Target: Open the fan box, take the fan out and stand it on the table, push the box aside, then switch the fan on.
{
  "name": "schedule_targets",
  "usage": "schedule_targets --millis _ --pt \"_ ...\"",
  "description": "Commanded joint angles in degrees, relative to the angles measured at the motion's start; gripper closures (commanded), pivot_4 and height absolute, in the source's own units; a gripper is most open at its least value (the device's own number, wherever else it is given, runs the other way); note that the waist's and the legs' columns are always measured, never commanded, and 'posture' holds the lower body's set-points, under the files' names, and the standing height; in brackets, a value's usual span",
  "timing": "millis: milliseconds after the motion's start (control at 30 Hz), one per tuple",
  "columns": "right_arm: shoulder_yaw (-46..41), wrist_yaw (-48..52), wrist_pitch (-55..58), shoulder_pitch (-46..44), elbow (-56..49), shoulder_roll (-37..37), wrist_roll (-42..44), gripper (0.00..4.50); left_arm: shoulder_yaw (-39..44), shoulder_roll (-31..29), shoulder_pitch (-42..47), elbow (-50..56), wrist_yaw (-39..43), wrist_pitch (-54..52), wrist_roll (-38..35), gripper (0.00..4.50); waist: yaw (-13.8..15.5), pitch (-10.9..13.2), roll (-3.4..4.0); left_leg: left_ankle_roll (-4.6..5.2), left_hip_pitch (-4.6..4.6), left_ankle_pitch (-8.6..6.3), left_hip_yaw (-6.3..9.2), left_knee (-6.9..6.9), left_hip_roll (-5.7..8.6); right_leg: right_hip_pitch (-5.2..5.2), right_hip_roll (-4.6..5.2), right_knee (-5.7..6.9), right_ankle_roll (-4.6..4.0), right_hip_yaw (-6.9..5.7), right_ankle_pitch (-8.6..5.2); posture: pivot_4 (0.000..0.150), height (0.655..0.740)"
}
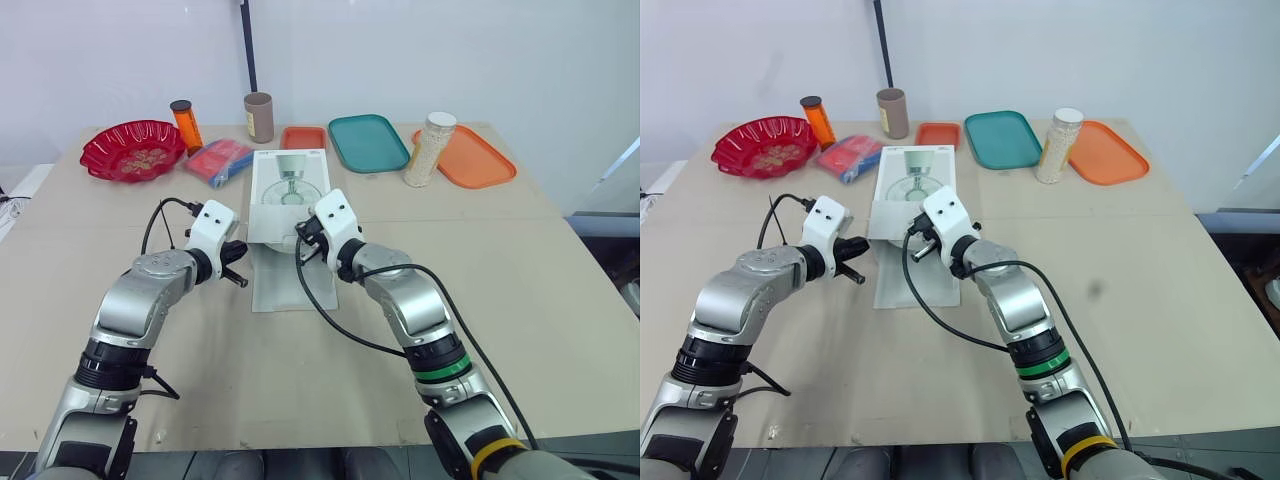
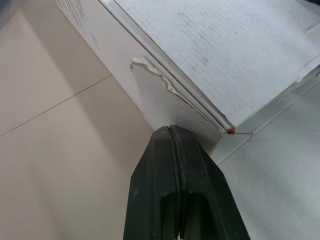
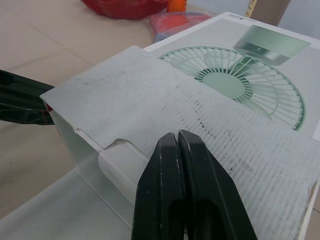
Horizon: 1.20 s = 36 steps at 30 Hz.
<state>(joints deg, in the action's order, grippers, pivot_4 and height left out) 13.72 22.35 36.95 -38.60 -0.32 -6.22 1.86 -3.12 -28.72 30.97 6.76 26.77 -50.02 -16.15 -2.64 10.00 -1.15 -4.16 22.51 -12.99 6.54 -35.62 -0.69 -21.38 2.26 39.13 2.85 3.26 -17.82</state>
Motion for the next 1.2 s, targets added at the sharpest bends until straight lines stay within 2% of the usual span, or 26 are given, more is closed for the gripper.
schedule_targets --millis 33,167,300,567,700,800,1000,1100,1200 --pt "0.99 0.39 1.11 0.97 0.68 0.03 -0.18 4.44 3.43 -0.87 -0.69 5.81 0.41 -2.63 -2.2 4.5 -0.11 0.0 0.0 0.0 0.0 0.0 0.0 0.0 -0.01 0.0 0.0 0.0 0.0 0.0 0.0 0.15 0.74" --pt "0.91 0.26 1.26 1.23 0.77 -0.26 -0.33 4.44 8.31 -5.13 -2.16 12.94 2.22 -9.56 -6.18 4.5 -0.19 0.0 0.0 0.0 0.0 0.0 0.01 0.01 -0.04 -0.01 -0.04 0.0 0.0 0.0 0.0 0.15 0.74" --pt "1.14 0.32 1.0 1.66 1.09 -0.26 -0.35 4.44 15.67 -13.75 -4.26 19.82 6.95 -19.17 -13.01 4.5 -0.48 0.0 0.0 0.0 -0.03 0.0 0.0 0.04 -0.08 -0.02 -0.08 0.0 -0.01 0.02 0.0 0.15 0.74" --pt "1.19 0.61 1.12 1.62 1.02 0.04 -0.01 4.44 27.34 -21.35 -8.34 26.25 11.97 -38.35 -25.35 4.5 -0.56 -0.01 -0.04 0.0 -0.07 0.0 0.0 0.07 -0.1 0.02 -0.1 -0.01 0.0 0.01 0.0 0.15 0.74" --pt "1.24 0.86 1.25 1.75 0.91 -0.06 0.04 4.44 28.96 -24.0 -12.12 29.09 13.85 -42.18 -29.12 4.5 -0.63 -0.01 -0.04 0.0 -0.08 0.0 -0.01 0.11 -0.11 0.01 -0.11 -0.02 -0.01 0.02 -0.01 0.15 0.74" --pt "1.51 0.88 1.16 1.71 1.27 0.1 -0.08 4.44 27.94 -19.24 -14.47 31.15 10.53 -42.48 -30.14 4.5 -0.59 -0.01 -0.04 0.0 -0.1 -0.01 -0.04 0.12 -0.11 0.02 -0.09 -0.02 -0.02 0.06 -0.01 0.15 0.74" --pt "1.81 1.01 1.32 1.8 0.94 -0.09 -0.13 4.44 27.42 -8.67 -12.53 30.41 2.63 -42.48 -35.1 4.5 -0.17 -0.15 -0.3 -0.04 -0.11 0.01 -0.03 0.11 -0.11 0.05 -0.09 -0.03 -0.05 0.04 0.01 0.15 0.74" --pt "1.94 1.0 1.49 1.82 0.64 -0.2 -0.15 4.44 28.2 -0.08 -11.24 27.38 -3.41 -42.48 -33.79 4.5 -0.12 -0.18 -0.27 -0.06 -0.12 0.0 -0.03 0.11 -0.1 0.06 -0.06 -0.05 -0.04 0.04 0.01 0.15 0.74" --pt "2.07 0.93 1.77 2.03 0.17 -0.19 -0.16 4.44 26.98 4.12 -12.46 26.22 -6.51 -40.05 -31.41 4.5 -0.33 -0.18 -0.31 -0.06 -0.11 0.0 -0.03 0.1 -0.14 0.04 -0.12 -0.04 -0.07 0.03 0.03 0.15 0.74"
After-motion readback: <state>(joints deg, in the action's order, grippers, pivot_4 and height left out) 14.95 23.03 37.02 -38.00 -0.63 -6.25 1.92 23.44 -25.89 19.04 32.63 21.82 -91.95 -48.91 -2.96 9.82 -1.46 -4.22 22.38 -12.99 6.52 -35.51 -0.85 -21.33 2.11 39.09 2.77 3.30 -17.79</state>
